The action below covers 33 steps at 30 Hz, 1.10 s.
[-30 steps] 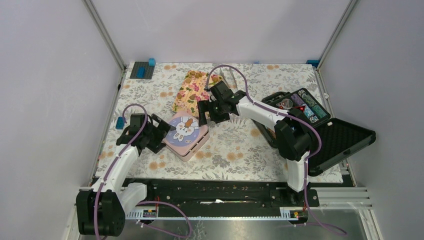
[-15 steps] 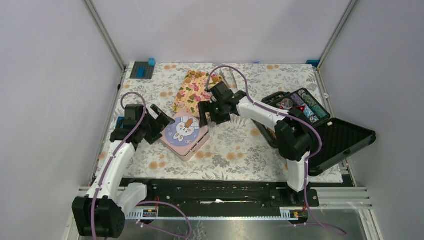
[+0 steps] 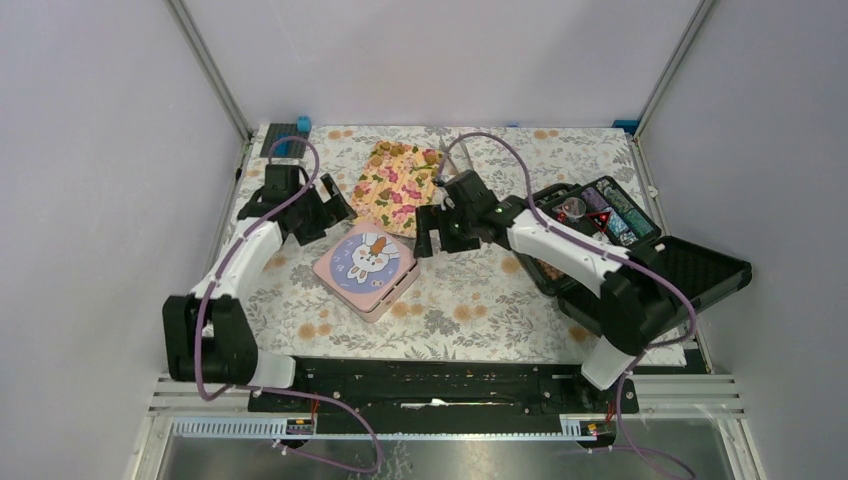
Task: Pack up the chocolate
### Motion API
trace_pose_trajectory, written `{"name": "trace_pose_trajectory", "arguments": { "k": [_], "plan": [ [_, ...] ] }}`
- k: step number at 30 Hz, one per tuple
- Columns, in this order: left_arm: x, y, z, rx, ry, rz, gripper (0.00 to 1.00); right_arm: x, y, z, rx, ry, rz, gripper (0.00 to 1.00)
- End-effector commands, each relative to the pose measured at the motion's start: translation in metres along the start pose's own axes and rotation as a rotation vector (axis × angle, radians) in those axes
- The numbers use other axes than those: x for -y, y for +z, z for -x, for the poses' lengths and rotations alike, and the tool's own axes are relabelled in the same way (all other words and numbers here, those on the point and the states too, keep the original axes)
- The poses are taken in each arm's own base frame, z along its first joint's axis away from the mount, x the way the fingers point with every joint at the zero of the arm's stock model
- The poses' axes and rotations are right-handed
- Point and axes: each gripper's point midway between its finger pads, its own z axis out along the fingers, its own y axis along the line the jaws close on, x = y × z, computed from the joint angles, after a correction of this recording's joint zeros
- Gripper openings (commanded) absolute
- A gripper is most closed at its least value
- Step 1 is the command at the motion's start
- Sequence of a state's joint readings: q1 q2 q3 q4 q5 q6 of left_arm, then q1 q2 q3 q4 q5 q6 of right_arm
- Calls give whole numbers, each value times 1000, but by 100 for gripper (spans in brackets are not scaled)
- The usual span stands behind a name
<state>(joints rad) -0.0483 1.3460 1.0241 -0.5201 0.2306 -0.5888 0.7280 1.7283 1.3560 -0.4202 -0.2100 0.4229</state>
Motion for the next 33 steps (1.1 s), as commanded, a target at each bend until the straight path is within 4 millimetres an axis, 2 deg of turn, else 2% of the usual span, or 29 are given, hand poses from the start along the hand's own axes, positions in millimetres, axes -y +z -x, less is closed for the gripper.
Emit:
{"name": "trace_pose_trajectory", "arguments": {
  "k": [1, 2, 6, 10, 14, 18, 25, 33],
  "plan": [
    [9, 15, 29, 42, 91, -30, 99, -6, -26, -6, 106, 69, 31, 99],
    [8, 19, 30, 32, 97, -32, 99, -1, -25, -17, 108, 95, 34, 99],
    [4, 31, 35, 8, 80, -47, 99, 0, -25, -37, 136, 171, 100, 99],
    [0, 28, 39, -33, 13, -113, 98, -2, -15, -53, 78, 191, 120, 99],
    [-7, 26, 45, -10, 17, -83, 99, -1, -12, -58, 75, 183, 116, 99],
    [-9, 35, 42, -80, -17, -104, 99, 1, -8, -62, 49, 173, 113, 99],
    [-18, 52, 38, -103, 14, -95, 99, -1, -3, -73, 6, 178, 137, 99],
    [-15, 48, 25, -126, 61, -104, 99, 1, -1, -77, -3, 174, 131, 99]
  ]
}}
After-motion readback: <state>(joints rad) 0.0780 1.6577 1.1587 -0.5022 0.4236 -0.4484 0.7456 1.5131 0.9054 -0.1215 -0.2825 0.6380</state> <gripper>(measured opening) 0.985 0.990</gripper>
